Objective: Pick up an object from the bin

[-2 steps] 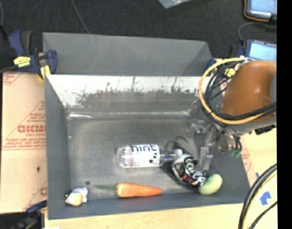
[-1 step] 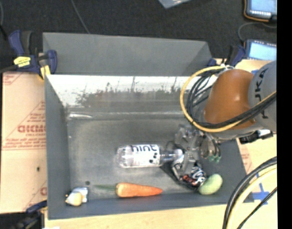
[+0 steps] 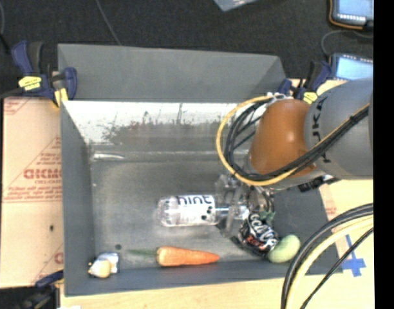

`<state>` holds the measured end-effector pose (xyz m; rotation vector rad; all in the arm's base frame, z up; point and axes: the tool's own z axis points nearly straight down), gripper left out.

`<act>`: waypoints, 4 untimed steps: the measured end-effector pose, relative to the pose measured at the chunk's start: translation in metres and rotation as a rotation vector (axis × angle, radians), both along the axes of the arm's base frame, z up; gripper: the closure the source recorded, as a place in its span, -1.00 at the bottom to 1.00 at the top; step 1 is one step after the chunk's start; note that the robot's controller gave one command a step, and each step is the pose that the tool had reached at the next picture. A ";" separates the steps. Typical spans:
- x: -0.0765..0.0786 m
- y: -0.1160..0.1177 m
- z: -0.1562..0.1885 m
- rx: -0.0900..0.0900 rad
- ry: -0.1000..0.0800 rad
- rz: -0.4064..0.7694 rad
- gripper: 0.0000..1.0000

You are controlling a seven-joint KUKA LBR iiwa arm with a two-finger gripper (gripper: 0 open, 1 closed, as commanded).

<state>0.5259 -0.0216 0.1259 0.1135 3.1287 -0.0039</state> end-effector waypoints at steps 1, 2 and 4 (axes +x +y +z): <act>0.012 -0.020 -0.047 0.000 0.001 -0.021 -1.00; 0.013 -0.014 -0.061 0.000 -0.008 -0.091 1.00; 0.011 -0.010 -0.053 0.002 0.000 -0.101 1.00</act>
Offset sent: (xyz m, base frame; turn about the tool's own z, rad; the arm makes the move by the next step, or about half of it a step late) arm 0.0112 -0.0071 -0.0559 0.1117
